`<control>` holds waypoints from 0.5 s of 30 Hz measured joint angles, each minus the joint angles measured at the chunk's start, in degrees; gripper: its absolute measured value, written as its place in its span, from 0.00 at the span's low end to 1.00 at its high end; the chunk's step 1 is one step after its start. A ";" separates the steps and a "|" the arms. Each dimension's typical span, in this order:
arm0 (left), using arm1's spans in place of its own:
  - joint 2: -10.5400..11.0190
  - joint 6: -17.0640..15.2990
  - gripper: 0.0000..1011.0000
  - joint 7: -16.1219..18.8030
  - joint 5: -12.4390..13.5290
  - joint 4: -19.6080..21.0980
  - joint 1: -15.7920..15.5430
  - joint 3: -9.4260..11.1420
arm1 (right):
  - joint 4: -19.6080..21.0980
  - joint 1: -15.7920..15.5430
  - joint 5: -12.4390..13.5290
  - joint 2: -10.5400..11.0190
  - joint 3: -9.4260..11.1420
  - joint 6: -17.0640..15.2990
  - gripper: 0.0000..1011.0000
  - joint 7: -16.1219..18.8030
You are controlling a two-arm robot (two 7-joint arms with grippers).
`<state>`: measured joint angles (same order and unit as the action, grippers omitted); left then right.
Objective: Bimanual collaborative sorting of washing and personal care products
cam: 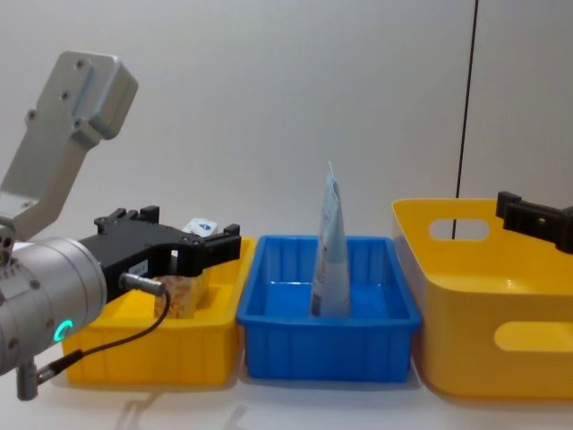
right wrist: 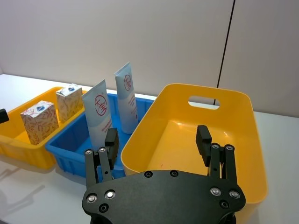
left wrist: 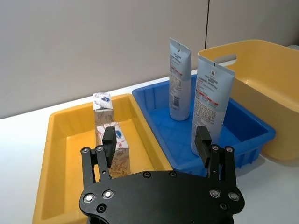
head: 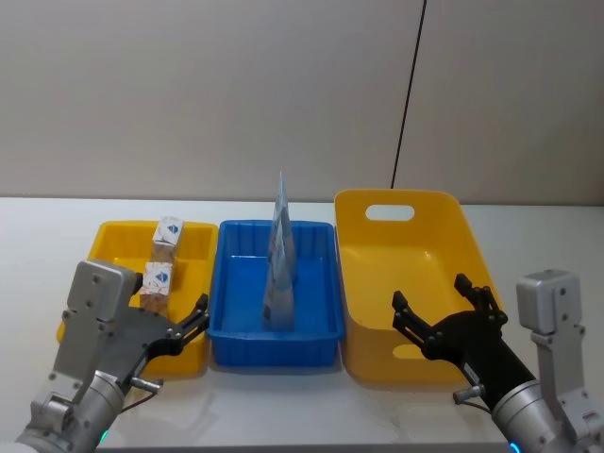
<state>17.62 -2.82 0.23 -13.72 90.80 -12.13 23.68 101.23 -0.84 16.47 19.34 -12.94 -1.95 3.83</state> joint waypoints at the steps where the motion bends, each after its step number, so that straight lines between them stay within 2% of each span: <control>1: -0.10 -0.06 0.99 -0.26 -0.22 -0.25 -0.08 -0.11 | 0.00 0.00 0.00 0.00 0.00 0.00 0.99 0.00; 15: -0.60 -4.05 0.99 -3.55 -2.03 -3.34 -2.62 -0.73 | 0.00 0.00 0.00 0.00 0.00 0.00 0.99 0.00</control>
<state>17.02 -6.87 -3.31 -15.75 87.47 -14.75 22.94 101.23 -0.84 16.47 19.33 -12.94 -1.95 3.82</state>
